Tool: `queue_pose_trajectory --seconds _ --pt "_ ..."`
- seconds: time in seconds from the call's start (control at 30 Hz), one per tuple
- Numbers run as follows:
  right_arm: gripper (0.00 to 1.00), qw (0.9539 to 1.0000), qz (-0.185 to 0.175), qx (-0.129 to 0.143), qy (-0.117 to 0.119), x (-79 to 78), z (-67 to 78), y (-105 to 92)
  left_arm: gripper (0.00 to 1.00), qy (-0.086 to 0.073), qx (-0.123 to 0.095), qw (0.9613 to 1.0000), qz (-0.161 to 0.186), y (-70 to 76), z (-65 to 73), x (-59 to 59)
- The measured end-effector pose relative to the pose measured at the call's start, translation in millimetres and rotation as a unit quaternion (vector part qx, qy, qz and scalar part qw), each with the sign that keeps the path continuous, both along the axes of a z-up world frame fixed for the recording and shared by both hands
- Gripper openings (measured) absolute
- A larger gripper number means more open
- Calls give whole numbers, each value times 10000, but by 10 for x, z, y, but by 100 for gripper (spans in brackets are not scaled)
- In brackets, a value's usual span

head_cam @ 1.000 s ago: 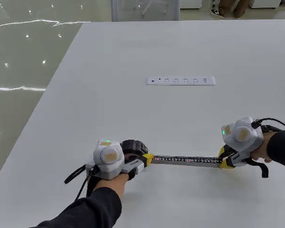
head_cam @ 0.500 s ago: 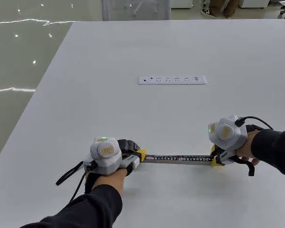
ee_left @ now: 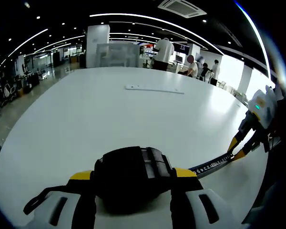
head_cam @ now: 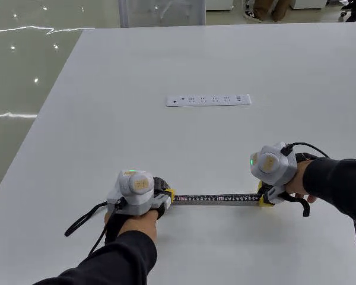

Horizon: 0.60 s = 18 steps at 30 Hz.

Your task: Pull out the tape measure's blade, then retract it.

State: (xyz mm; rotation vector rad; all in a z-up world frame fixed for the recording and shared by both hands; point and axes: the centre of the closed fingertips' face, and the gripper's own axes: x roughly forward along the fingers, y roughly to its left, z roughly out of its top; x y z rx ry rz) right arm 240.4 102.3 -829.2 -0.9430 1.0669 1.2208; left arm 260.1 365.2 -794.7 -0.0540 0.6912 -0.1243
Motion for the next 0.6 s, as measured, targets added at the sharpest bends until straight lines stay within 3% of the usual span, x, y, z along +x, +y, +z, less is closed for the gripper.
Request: queue_pose_trajectory --seconds 0.17,0.37,0.5,0.6 --pt "12 10000 -27 11 -33 1 0 -1 58 29 42 10000 -53 6 -6 10" --pt "12 9998 -129 118 -45 2 2 0 58 71 -56 9999 -75 8 -6 -2" --pt "12 9995 92 243 -196 -2 11 29 58 107 -103 9998 -95 2 -5 -4" --pt "12 9993 38 289 -226 7 15 29 58 162 -127 9997 -95 3 -12 -3"
